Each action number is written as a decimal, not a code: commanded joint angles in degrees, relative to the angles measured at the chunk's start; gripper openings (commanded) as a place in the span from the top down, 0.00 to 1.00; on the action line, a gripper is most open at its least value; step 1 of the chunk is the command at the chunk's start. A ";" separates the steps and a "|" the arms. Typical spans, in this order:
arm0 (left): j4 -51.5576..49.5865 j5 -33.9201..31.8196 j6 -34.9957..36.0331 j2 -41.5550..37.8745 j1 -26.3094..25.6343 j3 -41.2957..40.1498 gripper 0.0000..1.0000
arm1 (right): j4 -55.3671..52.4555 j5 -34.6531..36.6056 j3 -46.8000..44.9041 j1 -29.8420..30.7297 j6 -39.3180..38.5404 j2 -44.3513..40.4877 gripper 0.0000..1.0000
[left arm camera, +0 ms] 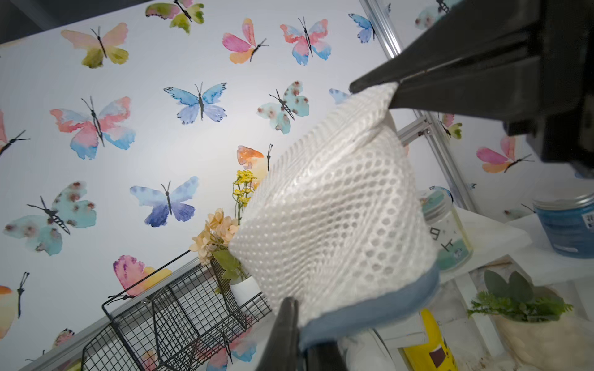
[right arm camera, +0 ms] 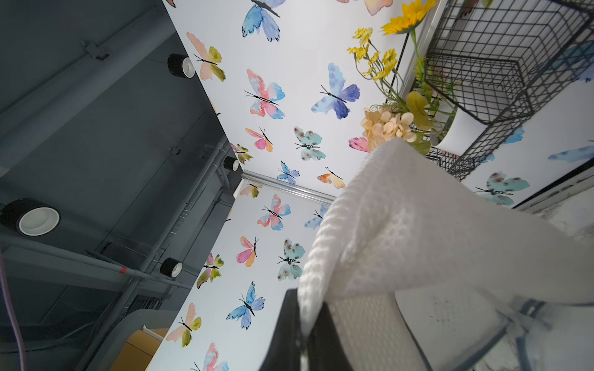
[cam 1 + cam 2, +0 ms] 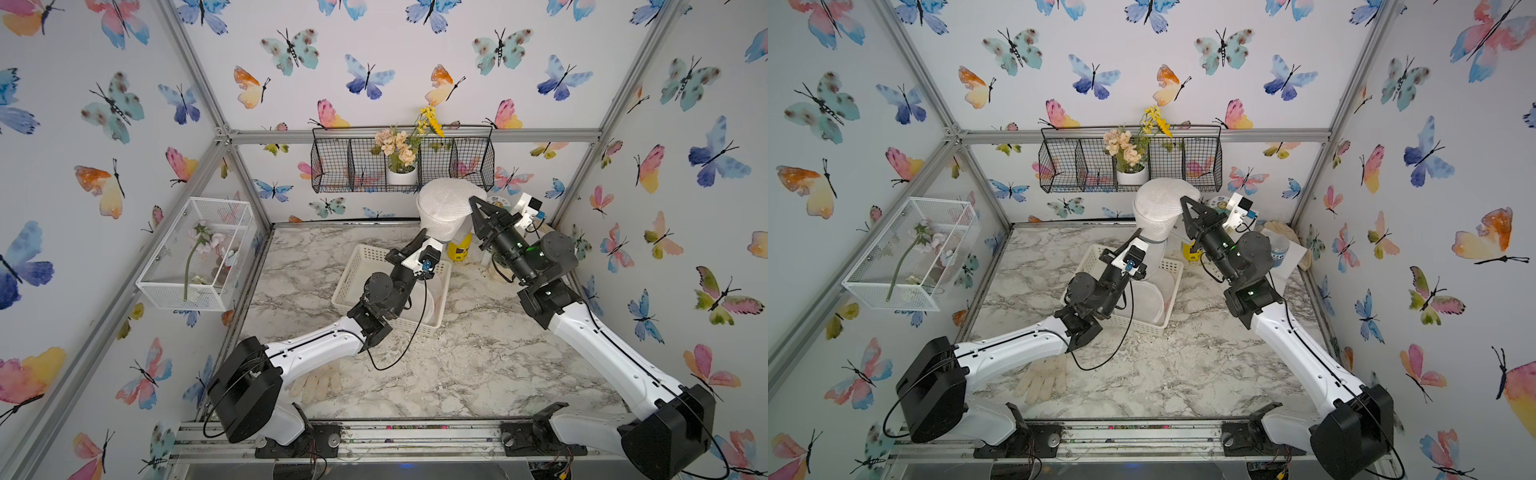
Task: Turn the laundry bag inside out
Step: Turn over the laundry bag.
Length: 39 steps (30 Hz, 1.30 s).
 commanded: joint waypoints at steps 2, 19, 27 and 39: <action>1.97 -1.88 0.52 -0.76 0.13 -2.19 1.00 | 12.15 5.32 -0.38 -0.11 6.29 -0.15 0.98; -2.83 7.30 -4.95 -5.20 0.38 -2.42 0.37 | 8.22 -1.11 -0.29 -0.11 3.56 1.75 0.98; -21.10 5.13 -9.74 -22.84 3.97 -5.96 0.16 | -23.45 1.08 5.95 -0.20 -19.97 -2.62 0.98; -32.41 19.43 -15.14 -29.85 10.94 -7.35 0.01 | -35.46 -14.34 17.61 -0.10 -22.52 5.42 0.98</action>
